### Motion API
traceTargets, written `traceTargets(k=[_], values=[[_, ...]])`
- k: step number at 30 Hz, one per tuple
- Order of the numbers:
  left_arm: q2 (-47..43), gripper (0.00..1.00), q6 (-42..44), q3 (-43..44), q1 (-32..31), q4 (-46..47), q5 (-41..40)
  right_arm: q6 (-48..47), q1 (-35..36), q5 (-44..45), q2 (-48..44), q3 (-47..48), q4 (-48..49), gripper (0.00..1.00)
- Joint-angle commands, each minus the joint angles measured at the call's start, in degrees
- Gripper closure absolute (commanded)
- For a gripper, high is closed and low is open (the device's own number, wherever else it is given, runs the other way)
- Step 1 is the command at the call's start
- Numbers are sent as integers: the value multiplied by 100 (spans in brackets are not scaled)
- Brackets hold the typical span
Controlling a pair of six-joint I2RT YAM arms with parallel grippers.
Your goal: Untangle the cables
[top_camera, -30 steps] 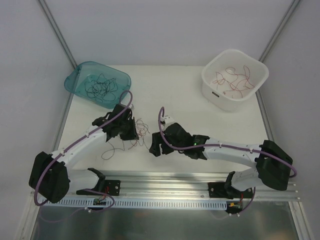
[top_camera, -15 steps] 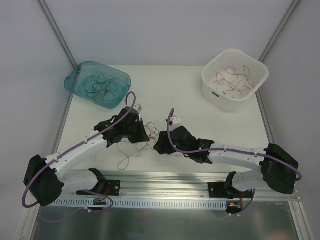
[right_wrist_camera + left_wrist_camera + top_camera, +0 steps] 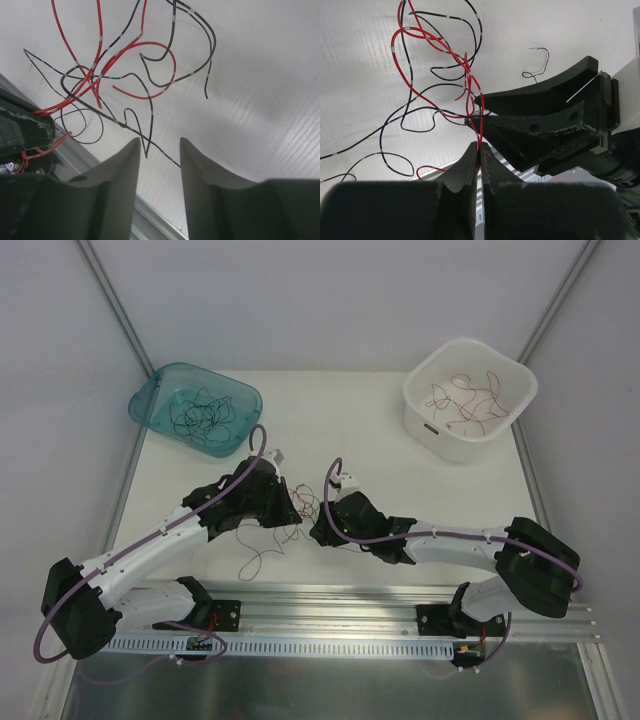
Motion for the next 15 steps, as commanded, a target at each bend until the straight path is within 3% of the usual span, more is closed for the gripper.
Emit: traceTargets(k=[1,8,15], values=[[-194,100,-56,101,-70,83,147,-49,-47,-27,92,37,443,64],[-405,100,67,-13,-70,56,402,-84,-197,-133,84,-68,505,98],[-862,100,628,-189,-70,-479,1007,-190,-846,271,-671,-428,-171,99]])
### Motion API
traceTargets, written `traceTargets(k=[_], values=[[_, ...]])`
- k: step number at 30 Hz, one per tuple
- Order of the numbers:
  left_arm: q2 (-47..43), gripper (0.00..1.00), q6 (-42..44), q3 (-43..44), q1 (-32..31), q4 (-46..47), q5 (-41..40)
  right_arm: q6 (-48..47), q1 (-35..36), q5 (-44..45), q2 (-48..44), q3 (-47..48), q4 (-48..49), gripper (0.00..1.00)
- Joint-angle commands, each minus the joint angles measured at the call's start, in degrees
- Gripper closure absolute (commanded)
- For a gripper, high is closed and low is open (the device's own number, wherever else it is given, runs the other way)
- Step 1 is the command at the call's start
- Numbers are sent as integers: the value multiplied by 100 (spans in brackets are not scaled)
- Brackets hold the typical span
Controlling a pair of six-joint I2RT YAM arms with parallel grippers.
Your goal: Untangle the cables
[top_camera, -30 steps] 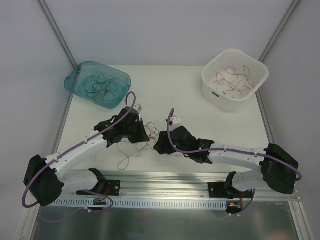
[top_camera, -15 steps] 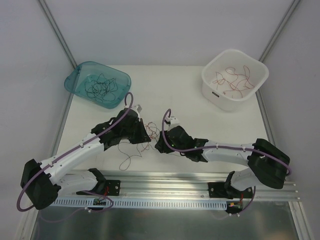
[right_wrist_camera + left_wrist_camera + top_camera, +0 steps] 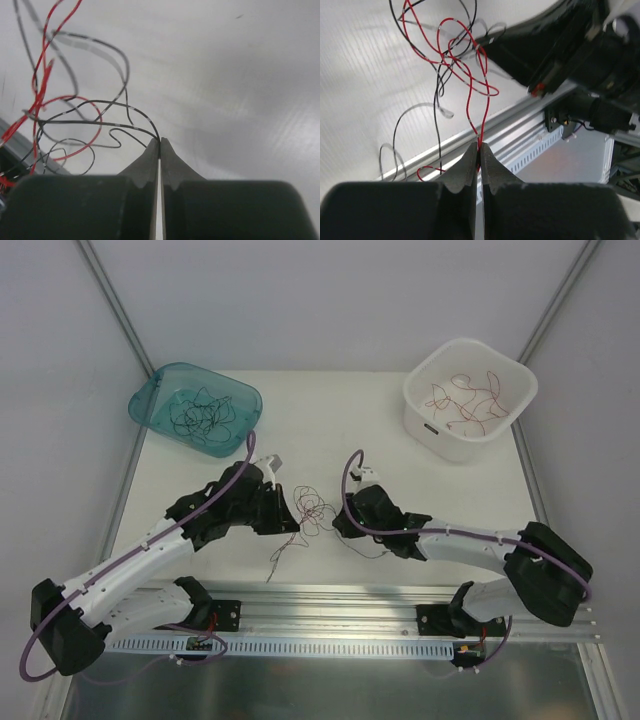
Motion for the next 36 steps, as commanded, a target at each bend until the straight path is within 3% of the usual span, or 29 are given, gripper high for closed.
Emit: traceTargets(k=[1,9,18,25,29,33,36], values=[[-335,100,554,-108,-70,-525,769,-120,-446,339,-613,-155,-422,99],[-1318,100,1381,-4,-78,-1106,2010,-313,-1492,558,-1413,-314,-1547,99],[-1882,100,1900,1279,-52,-1581,2003,-384,-2881,190,-1528,-332,-2313,99],[-2436,100,1717,1913,-52,-1889,-166,-401,-4174,49,-1774,-358,-2982,99],[-2840,100,1453,1852,-61,-2029,-2262,-594,-4622,-74,-1871,-314,-3140,99],[-3096,100,988,1851,-61,-2537,-3688,-647,-5210,-311,-1686,-323,-3264,99],[-2843,100,864,1939,-61,-3030,-4202,-709,-5440,-399,-1738,-376,-3264,99]])
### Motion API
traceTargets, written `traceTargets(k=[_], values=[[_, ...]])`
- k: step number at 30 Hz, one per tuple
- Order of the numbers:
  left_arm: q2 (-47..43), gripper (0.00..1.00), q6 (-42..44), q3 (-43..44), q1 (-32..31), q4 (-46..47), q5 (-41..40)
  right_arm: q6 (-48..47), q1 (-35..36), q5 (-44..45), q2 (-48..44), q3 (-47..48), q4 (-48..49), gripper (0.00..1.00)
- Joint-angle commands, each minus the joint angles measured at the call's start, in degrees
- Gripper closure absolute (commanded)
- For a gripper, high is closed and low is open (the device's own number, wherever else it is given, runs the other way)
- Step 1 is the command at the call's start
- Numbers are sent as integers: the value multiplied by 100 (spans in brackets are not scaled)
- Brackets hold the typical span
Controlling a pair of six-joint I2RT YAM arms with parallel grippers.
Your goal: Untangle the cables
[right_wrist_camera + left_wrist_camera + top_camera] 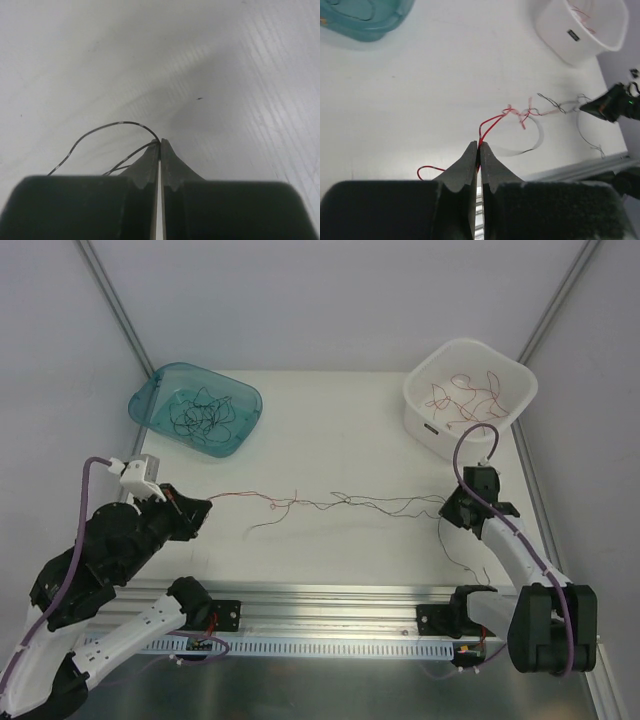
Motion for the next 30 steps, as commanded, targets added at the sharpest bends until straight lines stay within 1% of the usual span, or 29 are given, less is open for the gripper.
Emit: traceTargets(k=[1,5,7,10,12,14,15,16,19,20,22,23,24,25,26,27,28,30], values=[[310,100,-323,169,-28,-671,-1416,-182,-243,-117,-114,-54,-206,99],[802,100,-446,-6,-19,-996,-1715,-296,-296,-109,-370,33,-364,99],[1049,100,-525,-138,-19,-1172,-2135,-392,-296,22,-458,130,-522,99],[1339,100,-578,-376,121,-1287,-2558,-498,-287,-90,-607,209,-672,100],[1523,100,-534,-376,218,-1261,-2463,-525,-296,-257,-721,227,-689,99],[1664,100,-491,-376,262,-1226,-2541,-603,-287,-372,-783,279,-759,99],[1691,100,-429,-359,271,-1173,-2515,-648,-287,-442,-818,297,-760,99],[1726,100,-368,-341,271,-1077,-2454,-709,-287,-747,-810,358,-760,98],[1796,100,1,-349,271,-524,-1867,-894,-147,-1179,-739,455,-830,93],[1875,100,150,-350,271,-279,-1543,-938,10,-1224,-731,490,-830,92],[1998,100,274,-332,262,-84,-1172,-991,222,-1321,-695,525,-804,89],[2138,100,413,-323,262,39,-988,-1008,458,-1347,-678,595,-795,84],[2209,100,485,-288,262,232,-551,-1078,591,-1374,-652,648,-804,80],[2297,100,546,-262,271,312,-364,-1122,714,-1348,-599,710,-830,70],[2463,100,634,-192,271,374,-144,-1140,976,-1295,-599,858,-917,66],[2543,100,678,-139,262,426,206,-1149,1092,-1251,-599,920,-953,61],[2631,100,713,-95,262,514,418,-1149,1215,-1155,-686,991,-988,53],[2824,100,810,11,271,629,762,-1114,1566,-1102,-844,1149,-988,43]])
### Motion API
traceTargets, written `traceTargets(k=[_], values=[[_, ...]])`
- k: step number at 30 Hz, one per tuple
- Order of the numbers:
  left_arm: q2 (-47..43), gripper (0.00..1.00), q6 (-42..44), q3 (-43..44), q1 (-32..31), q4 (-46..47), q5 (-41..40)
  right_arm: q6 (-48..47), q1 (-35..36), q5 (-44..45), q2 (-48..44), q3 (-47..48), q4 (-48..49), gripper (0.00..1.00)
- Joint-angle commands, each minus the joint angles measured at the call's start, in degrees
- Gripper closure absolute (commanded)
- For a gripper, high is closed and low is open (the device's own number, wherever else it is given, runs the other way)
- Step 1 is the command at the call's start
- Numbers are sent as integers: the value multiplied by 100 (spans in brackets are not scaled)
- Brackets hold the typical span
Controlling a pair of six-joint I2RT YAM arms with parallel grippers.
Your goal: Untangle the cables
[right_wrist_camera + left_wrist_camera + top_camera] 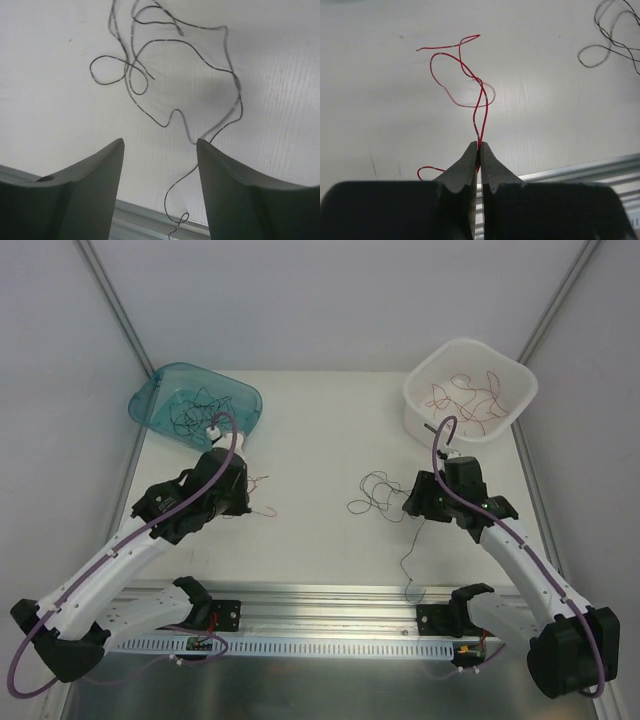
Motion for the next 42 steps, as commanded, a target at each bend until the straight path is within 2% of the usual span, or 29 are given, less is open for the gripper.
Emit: traceTargets(k=[1,4,6,10,14,18,22,26,34,36,39,42], values=[[213,100,369,319,32,598,1306,2,439,46,-283,467,-92,34],[371,100,474,328,32,931,1948,301,861,125,-625,599,30,22],[441,100,518,267,32,1108,2424,442,1186,134,-845,644,224,18],[547,100,483,179,24,1442,3040,864,1591,-137,-969,653,846,16],[626,100,326,65,6,1819,3470,1784,2143,1,-899,556,1419,15],[731,100,211,-59,-73,2136,3629,2550,2768,860,-688,503,1876,11],[898,100,141,-173,-205,2409,3665,3043,3322,1407,-171,731,2052,0],[1048,100,158,-199,-354,2594,3673,3343,3691,1698,382,1056,2000,0],[1083,100,237,-331,-574,2814,3551,3704,3877,1716,973,1188,2325,0],[1057,100,228,-401,-592,2875,3454,3704,3947,1699,1044,1215,2351,4],[1013,100,184,-480,-635,3050,3340,3748,4035,1742,1175,1206,2386,16],[925,100,141,-612,-679,3227,3304,3800,4114,1821,1290,1128,2404,38]])
